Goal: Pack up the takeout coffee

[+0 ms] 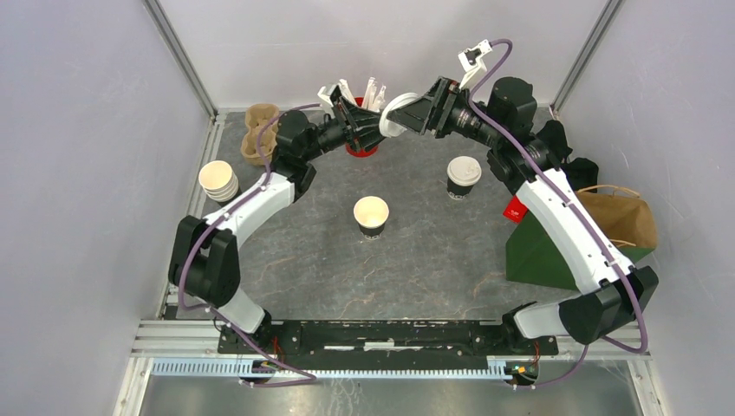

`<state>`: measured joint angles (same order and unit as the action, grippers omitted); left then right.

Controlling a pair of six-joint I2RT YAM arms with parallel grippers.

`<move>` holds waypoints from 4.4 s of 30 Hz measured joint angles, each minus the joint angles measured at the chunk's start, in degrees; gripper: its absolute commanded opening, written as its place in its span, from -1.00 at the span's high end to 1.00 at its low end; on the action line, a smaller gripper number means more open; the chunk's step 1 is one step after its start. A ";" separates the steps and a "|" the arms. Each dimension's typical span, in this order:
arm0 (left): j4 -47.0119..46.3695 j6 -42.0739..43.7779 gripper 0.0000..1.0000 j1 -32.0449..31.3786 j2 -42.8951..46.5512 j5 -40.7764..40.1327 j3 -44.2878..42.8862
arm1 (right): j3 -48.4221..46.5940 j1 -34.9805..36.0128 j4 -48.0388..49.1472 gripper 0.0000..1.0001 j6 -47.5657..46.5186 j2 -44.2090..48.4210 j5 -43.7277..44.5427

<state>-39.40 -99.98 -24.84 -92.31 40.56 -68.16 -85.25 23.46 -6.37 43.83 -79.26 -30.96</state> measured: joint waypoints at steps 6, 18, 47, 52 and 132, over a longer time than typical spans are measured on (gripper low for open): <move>9.42 6.97 -0.58 2.47 4.28 -0.04 0.87 | 1.60 0.00 -0.22 -0.56 0.09 0.52 0.00; 6.67 21.79 -0.99 7.34 9.73 9.29 2.23 | 5.57 -0.98 -0.98 -0.59 3.32 0.48 -2.12; 13.18 36.70 0.84 1.81 7.61 13.53 -2.84 | 8.46 -1.57 3.76 -0.94 11.37 -0.61 -6.10; 13.07 36.00 0.92 1.99 7.32 11.98 -3.04 | 8.59 -2.93 1.27 -0.96 8.48 -0.50 -5.60; 68.78 60.17 -0.71 6.54 12.44 -20.15 -7.23 | 8.35 -1.18 -20.70 -0.57 -19.52 -1.99 8.00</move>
<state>29.39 -39.81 -18.31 -79.88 20.40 -75.40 -76.90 22.28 -27.07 24.32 -81.25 -22.96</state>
